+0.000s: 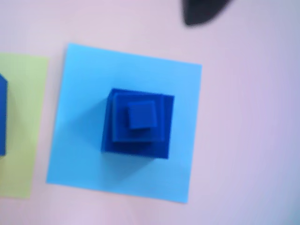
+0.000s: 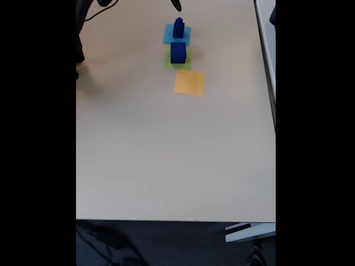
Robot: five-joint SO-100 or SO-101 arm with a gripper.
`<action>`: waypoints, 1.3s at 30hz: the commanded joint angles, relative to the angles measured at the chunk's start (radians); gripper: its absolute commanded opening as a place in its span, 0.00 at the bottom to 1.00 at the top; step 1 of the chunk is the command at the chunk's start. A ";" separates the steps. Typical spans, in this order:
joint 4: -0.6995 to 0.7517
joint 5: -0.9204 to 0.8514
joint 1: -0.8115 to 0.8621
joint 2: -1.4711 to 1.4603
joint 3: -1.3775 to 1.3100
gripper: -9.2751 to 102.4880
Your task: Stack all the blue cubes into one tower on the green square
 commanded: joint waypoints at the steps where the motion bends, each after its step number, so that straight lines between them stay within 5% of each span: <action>1: -0.058 0.003 -0.012 -0.025 -0.077 0.44; 13: -0.135 -0.023 -0.034 -0.147 -0.138 0.43; 23: -0.302 -0.112 -0.031 -0.049 0.120 0.43; 39: -0.296 -0.130 -0.089 0.064 0.227 0.42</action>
